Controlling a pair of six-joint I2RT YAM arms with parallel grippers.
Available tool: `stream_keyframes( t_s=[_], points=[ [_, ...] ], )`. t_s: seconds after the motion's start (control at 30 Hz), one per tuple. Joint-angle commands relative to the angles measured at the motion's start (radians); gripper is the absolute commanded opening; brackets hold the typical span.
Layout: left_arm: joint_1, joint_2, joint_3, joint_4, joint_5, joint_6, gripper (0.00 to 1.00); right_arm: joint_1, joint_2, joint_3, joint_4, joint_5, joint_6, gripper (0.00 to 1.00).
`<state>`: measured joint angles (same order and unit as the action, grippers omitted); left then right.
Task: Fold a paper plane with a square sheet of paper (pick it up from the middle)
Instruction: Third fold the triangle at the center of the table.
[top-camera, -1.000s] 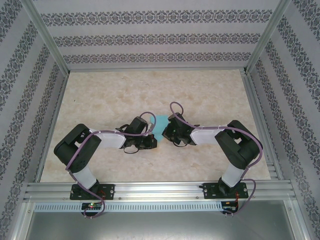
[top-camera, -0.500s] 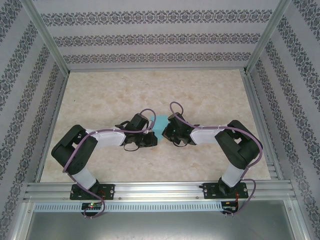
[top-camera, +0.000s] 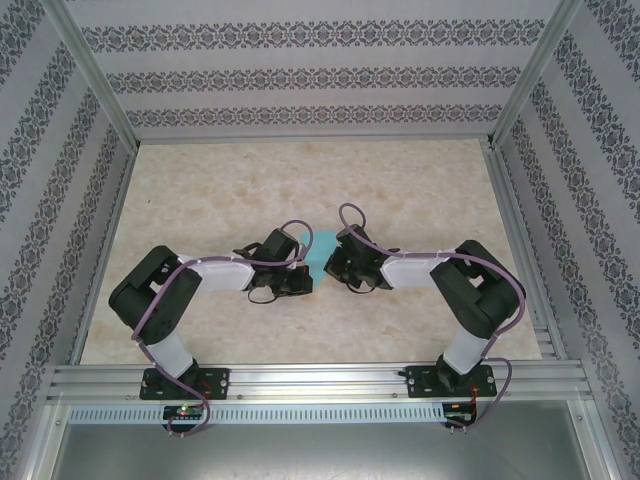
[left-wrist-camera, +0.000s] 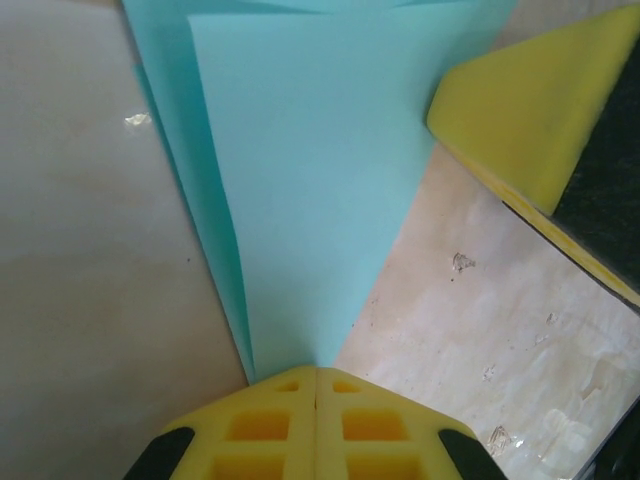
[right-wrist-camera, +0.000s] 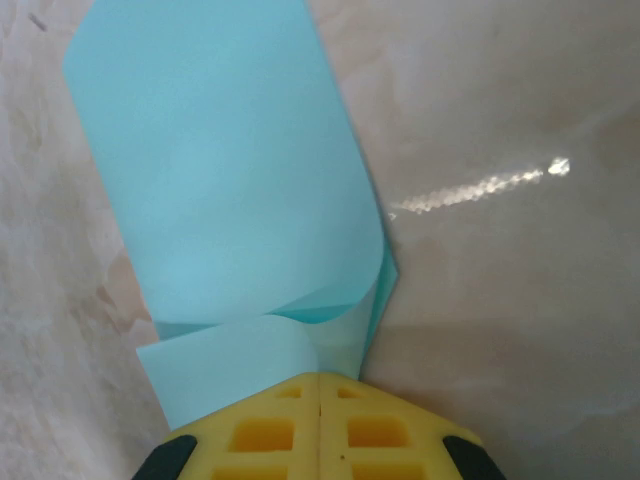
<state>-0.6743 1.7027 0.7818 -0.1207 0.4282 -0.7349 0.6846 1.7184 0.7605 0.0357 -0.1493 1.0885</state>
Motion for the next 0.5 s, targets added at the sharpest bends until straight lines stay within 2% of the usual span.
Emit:
stream_keyframes(
  t_s=[0.0,0.13,0.47],
  points=[
    [0.013,0.02,-0.026,-0.06,-0.043,0.009,0.03,-0.008,-0.045,0.034,-0.059,-0.045,-0.153,0.0],
    [0.013,0.02,-0.038,-0.063,-0.053,0.001,0.01,-0.009,-0.116,0.034,0.007,-0.121,-0.237,0.0],
    [0.013,0.017,-0.044,-0.052,-0.055,-0.022,0.0,0.045,-0.073,-0.036,0.102,-0.162,-0.161,0.0]
  ],
)
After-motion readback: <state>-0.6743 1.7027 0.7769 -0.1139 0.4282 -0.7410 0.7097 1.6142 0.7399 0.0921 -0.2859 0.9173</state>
